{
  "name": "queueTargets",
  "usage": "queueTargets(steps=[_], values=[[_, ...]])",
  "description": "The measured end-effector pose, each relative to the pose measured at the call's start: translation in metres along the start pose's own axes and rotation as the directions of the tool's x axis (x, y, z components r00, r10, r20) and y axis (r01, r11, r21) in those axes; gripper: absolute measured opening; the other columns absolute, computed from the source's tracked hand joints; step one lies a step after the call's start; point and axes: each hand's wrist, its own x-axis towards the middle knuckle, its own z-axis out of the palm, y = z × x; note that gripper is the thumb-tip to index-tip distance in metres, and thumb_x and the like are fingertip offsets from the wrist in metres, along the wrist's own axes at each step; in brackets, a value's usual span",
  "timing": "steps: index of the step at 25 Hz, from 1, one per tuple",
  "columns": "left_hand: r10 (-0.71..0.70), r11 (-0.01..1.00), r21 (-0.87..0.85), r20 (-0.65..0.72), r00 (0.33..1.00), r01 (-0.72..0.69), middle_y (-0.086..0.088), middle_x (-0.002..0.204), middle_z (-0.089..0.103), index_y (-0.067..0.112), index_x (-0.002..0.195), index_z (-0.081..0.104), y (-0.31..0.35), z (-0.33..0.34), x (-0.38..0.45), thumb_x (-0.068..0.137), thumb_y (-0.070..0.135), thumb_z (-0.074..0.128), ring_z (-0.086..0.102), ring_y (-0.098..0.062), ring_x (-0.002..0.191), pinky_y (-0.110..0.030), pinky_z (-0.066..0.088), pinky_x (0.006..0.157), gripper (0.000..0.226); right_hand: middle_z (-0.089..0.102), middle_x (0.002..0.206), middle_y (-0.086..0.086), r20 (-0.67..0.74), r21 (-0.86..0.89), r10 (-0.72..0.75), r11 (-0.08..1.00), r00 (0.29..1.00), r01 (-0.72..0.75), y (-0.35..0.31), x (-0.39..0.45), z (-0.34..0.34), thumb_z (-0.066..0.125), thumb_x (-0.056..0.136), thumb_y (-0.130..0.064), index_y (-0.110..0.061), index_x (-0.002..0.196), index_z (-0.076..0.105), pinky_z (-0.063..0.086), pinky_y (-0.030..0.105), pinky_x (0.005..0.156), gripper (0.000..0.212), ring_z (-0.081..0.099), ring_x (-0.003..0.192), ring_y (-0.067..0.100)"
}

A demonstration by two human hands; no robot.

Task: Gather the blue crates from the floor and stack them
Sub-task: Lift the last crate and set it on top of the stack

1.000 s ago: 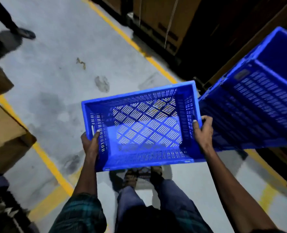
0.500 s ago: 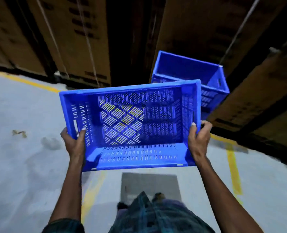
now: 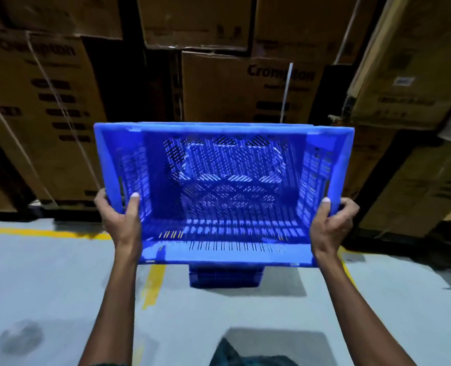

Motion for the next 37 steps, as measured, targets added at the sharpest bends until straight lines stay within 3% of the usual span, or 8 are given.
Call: queueTargets(steps=[5,9,11,14,17,21,30,37], values=[[0.026,0.999,-0.043,-0.04,0.999,-0.028,-0.004,0.104,0.051,0.008,0.127,0.048,0.017,0.064,0.012,0.077,0.028,0.071,0.052,-0.005,0.076,-0.016,0.044,0.074,0.058,0.057,0.087,0.021,-0.055,0.034,0.001,0.999,0.998,0.001,0.013,0.056,0.016,0.056,0.093,-0.012,0.007,0.105,0.048,0.036,0.039,0.068,0.024,0.057,0.078,0.036],[0.043,0.998,-0.037,-0.053,0.998,-0.045,0.005,0.092,0.052,0.009,0.129,0.048,0.02,0.103,0.016,0.079,0.02,0.068,0.051,0.008,0.068,-0.018,0.043,0.073,0.055,0.063,0.088,0.026,-0.059,-0.005,0.002,1.0,0.998,-0.002,0.019,0.092,0.033,0.057,0.094,-0.016,0.004,0.107,0.048,0.032,0.038,0.065,0.025,0.06,0.077,0.04],[0.026,0.999,-0.027,-0.046,0.999,-0.027,0.002,0.097,0.057,0.015,0.131,0.048,0.025,0.119,0.024,0.08,0.018,0.067,0.055,-0.002,0.074,-0.022,0.044,0.077,0.054,0.064,0.089,0.025,-0.066,-0.03,0.004,1.0,0.998,-0.006,0.021,0.11,0.045,0.056,0.094,-0.02,0.0,0.108,0.048,0.034,0.039,0.065,0.026,0.061,0.079,0.041],[0.037,0.996,0.079,-0.031,0.999,-0.035,0.001,0.112,0.065,0.033,0.133,0.046,0.029,0.15,0.06,0.075,0.035,0.066,0.064,-0.026,0.095,-0.042,0.05,0.097,0.062,0.066,0.092,0.024,-0.064,-0.073,0.02,0.997,0.998,-0.024,0.017,0.14,0.074,0.053,0.093,-0.024,-0.005,0.109,0.046,0.038,0.04,0.064,0.026,0.062,0.082,0.042],[0.051,0.933,0.354,0.041,0.998,-0.062,-0.007,0.117,0.067,0.038,0.138,0.039,0.035,0.193,0.107,0.073,0.044,0.062,0.062,-0.035,0.108,-0.058,0.04,0.102,0.069,0.067,0.096,0.025,-0.033,-0.133,0.054,0.989,0.998,-0.058,0.011,0.174,0.115,0.051,0.091,-0.026,-0.008,0.11,0.045,0.043,0.044,0.067,0.026,0.063,0.085,0.045],[-0.04,0.795,0.603,0.16,0.986,-0.066,-0.022,0.122,0.063,0.025,0.139,0.037,0.039,0.247,0.165,0.077,0.043,0.061,0.057,-0.046,0.114,-0.059,0.037,0.1,0.069,0.067,0.104,0.024,0.068,-0.288,0.185,0.944,0.98,-0.159,0.005,0.216,0.169,0.05,0.091,-0.028,-0.012,0.11,0.045,0.047,0.046,0.075,0.026,0.064,0.095,0.045],[-0.309,0.72,0.692,0.247,0.918,0.056,-0.022,0.135,0.057,0.011,0.133,0.048,-0.002,0.334,0.264,0.08,0.044,0.068,0.051,-0.044,0.127,-0.052,0.033,0.106,0.066,0.066,0.113,0.025,0.204,-0.591,0.263,0.801,0.943,-0.096,0.015,0.263,0.287,0.052,0.092,-0.023,-0.003,0.114,0.044,0.049,0.043,0.082,0.03,0.064,0.107,0.042],[-0.384,0.783,0.613,0.342,0.858,0.106,-0.008,0.099,0.073,0.023,0.101,0.062,-0.047,0.358,0.281,0.058,0.048,0.063,0.07,-0.034,0.09,-0.046,0.058,0.087,0.05,0.066,0.114,0.024,0.256,-0.638,0.311,0.766,0.915,-0.082,0.049,0.28,0.327,0.054,0.091,-0.023,-0.002,0.113,0.045,0.05,0.046,0.084,0.032,0.064,0.107,0.043]])
